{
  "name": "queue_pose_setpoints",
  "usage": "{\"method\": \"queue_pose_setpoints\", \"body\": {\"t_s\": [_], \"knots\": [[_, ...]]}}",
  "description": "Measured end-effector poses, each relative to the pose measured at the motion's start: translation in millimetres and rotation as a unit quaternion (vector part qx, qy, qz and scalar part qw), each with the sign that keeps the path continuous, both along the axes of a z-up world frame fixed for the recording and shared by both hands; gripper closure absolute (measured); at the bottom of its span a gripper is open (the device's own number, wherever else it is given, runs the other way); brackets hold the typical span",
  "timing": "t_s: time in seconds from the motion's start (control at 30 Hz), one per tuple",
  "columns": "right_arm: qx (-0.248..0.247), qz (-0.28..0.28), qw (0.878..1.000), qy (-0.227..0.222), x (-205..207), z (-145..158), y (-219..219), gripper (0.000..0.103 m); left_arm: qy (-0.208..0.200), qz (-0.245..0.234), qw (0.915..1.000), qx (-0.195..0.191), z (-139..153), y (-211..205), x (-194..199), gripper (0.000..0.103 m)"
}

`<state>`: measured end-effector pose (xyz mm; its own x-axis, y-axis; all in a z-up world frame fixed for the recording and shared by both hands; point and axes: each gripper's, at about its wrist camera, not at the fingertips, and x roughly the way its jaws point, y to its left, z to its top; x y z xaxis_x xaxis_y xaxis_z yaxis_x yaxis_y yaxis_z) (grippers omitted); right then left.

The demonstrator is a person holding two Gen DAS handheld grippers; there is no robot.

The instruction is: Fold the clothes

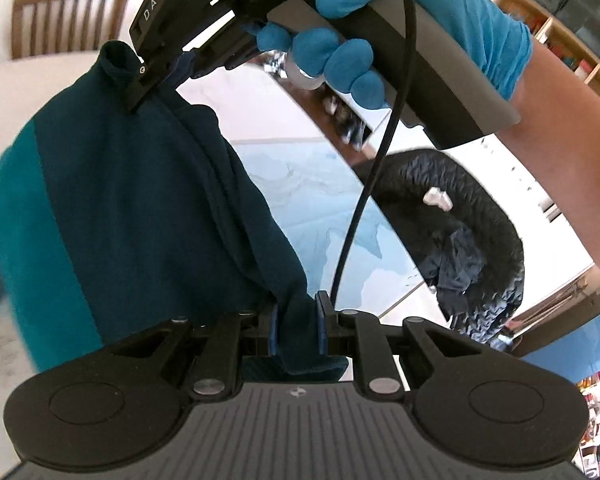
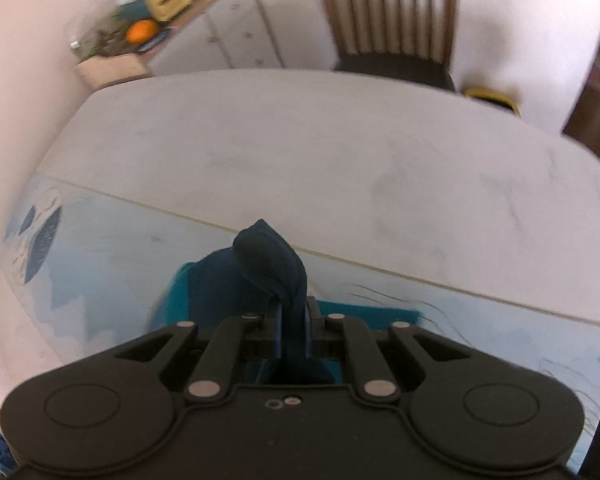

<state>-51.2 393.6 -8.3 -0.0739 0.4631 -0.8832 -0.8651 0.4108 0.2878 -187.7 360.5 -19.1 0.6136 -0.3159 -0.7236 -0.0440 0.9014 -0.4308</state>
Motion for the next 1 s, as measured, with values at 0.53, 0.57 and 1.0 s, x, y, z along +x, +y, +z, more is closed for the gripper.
{"method": "queue_pose_setpoints", "body": {"t_s": [0.53,0.57,1.0], "knots": [[-0.010,0.045,0.999,0.010,49,-57,-48,0.000,0.049,-0.063,0.9959,-0.042,-15,-6,4,0.029],[-0.004,0.052,0.999,-0.010,50,-48,-56,0.000,0.035,-0.065,0.9961,-0.049,-5,-1,-8,0.025],[0.044,0.277,0.949,-0.148,-81,-56,-95,0.000,0.018,0.117,0.9925,0.030,14,90,-87,0.021]]}}
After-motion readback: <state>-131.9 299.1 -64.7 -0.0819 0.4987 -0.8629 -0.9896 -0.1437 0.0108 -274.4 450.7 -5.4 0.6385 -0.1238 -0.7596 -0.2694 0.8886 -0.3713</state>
